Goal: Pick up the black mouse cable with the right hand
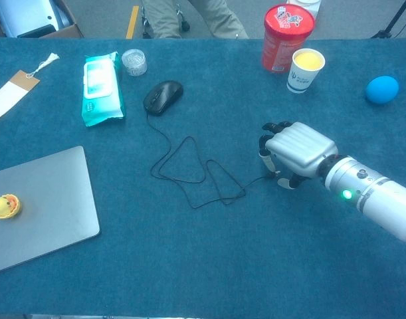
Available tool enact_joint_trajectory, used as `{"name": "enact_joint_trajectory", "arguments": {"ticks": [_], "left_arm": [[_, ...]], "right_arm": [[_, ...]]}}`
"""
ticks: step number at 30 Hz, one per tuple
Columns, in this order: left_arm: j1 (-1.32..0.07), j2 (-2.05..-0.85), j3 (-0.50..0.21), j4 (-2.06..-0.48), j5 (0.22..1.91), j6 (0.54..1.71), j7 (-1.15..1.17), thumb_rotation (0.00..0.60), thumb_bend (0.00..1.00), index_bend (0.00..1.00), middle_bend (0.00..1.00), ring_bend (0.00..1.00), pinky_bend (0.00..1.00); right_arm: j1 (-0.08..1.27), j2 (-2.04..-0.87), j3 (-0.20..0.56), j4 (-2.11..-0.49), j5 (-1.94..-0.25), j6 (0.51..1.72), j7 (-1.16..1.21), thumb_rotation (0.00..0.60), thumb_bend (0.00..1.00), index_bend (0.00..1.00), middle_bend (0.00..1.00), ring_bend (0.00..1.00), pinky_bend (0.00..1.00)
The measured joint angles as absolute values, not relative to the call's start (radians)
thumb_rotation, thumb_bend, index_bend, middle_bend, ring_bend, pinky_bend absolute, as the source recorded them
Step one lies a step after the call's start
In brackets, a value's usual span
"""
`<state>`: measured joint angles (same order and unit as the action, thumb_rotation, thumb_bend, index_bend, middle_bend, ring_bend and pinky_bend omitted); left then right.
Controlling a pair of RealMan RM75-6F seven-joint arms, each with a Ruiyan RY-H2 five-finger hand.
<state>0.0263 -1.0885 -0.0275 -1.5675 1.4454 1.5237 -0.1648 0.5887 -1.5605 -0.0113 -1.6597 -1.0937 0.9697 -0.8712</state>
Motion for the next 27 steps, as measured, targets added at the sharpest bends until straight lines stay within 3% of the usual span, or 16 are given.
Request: {"name": "enact_joint_trajectory", "arguments": {"ticks": [19,27], "left_arm": [[0.024,-1.098,-0.032,-1.552,1.441,1.513,-0.17,0.6,0.15,0.15,0.14,0.16,0.12],[0.025,-1.099,-0.033,-1.548,1.445,1.519,-0.175,0.6,0.15,0.15,0.14,0.16,0.12]], "right_arm": [[0.633,-1.597,-0.02,-1.626,-1.038,0.978,-0.897,0.6,0.23,0.54,0.27,0.07,0.16],[0.642,-1.599,-0.037,-1.632,-1.007,0.984,-0.925,0.6,0.32,0.55,0.27,0.07,0.16]]}}
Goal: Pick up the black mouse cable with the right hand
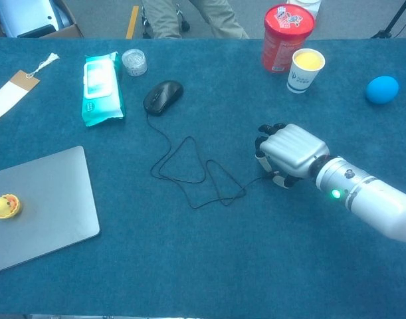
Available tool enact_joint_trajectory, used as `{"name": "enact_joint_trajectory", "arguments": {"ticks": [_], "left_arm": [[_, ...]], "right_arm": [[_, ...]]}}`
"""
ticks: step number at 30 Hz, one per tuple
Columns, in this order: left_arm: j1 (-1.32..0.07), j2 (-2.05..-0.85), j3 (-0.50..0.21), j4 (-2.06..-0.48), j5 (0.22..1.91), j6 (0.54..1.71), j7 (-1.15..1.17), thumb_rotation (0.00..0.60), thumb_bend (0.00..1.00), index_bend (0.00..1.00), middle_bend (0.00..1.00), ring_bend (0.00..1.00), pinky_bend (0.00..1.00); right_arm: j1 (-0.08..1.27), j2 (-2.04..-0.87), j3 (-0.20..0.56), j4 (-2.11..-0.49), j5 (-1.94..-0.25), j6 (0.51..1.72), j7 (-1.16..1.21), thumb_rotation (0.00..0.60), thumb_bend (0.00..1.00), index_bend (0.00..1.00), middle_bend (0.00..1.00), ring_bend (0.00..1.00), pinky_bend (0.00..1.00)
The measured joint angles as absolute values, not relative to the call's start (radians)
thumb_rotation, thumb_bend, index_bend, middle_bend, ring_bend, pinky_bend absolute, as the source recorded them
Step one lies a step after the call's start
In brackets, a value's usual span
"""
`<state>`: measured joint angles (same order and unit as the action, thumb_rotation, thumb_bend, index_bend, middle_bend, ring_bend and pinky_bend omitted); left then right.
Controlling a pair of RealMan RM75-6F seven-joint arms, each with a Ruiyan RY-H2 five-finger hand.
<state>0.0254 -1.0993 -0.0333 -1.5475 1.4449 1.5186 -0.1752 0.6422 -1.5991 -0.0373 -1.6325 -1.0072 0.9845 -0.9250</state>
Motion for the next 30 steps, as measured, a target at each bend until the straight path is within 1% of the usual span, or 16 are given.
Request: {"name": "enact_joint_trajectory", "arguments": {"ticks": [6,15,21,30], "left_arm": [[0.028,-1.1,-0.034,-1.544,1.447,1.524,-0.182,0.6,0.15,0.15,0.14,0.16,0.12],[0.031,-1.098,-0.035,-1.542,1.449,1.528,-0.188,0.6,0.15,0.15,0.14,0.16,0.12],[0.031,-1.095,-0.034,-1.551,1.458,1.533,-0.184,0.6,0.15,0.15,0.14,0.16,0.12],[0.04,-1.077,-0.034,-1.568,1.456,1.547,-0.174,0.6,0.15,0.15,0.14,0.16,0.12]], "right_arm": [[0.648,-1.598,-0.042,-1.65,-0.992,0.997,-0.927,0.6,0.39,0.61,0.29,0.07,0.16],[0.644,-1.558,-0.018,-1.714,-1.035,1.044,-0.864,0.6,0.4,0.62,0.3,0.07,0.16],[0.647,-1.513,0.038,-1.799,-1.102,1.096,-0.802,0.6,0.4,0.62,0.3,0.07,0.16],[0.669,-1.488,0.164,-1.889,-1.164,1.157,-0.694,0.6,0.4,0.62,0.3,0.07,0.16]]}}
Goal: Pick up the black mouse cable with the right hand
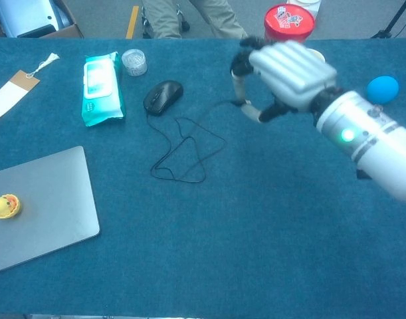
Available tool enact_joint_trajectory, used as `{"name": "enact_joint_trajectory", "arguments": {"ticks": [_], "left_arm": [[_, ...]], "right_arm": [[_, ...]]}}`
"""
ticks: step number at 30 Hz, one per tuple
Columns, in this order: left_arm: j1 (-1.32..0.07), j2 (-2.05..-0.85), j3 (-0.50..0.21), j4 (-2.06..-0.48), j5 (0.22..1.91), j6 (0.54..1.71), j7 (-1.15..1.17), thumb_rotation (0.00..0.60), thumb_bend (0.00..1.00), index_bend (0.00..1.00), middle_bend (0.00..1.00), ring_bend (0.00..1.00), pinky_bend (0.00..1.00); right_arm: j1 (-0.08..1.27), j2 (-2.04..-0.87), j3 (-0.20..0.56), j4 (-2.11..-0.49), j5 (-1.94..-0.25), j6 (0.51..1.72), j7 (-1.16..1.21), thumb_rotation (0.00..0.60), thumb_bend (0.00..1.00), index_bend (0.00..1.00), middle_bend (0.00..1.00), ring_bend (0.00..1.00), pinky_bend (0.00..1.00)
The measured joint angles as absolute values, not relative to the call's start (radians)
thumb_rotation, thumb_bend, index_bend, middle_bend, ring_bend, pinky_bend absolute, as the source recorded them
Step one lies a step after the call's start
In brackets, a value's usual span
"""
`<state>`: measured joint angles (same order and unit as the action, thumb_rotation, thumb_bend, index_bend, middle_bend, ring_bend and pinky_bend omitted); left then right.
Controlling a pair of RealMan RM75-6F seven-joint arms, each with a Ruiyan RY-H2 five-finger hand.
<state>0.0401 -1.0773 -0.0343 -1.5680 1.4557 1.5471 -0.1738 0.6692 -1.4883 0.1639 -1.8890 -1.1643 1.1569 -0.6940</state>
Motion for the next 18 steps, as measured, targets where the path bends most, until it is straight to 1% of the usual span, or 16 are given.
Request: {"name": "enact_joint_trajectory", "arguments": {"ticks": [2,5,18], "left_arm": [[0.043,-1.074,-0.034,-1.572,1.455,1.55,-0.172,0.6,0.15,0.15,0.14,0.16,0.12],[0.046,-1.07,-0.033,-1.576,1.455,1.553,-0.17,0.6,0.15,0.15,0.14,0.16,0.12],[0.048,-1.07,-0.033,-1.579,1.456,1.552,-0.17,0.6,0.15,0.15,0.14,0.16,0.12]], "right_arm": [[0.679,-1.492,0.189,-1.903,-1.171,1.166,-0.678,0.6,0.4,0.62,0.3,0.07,0.16],[0.692,-1.507,0.204,-1.913,-1.179,1.173,-0.665,0.6,0.39,0.62,0.3,0.07,0.16],[0.702,-1.516,0.196,-1.923,-1.165,1.188,-0.679,0.6,0.4,0.62,0.3,0.07,0.16]]}}
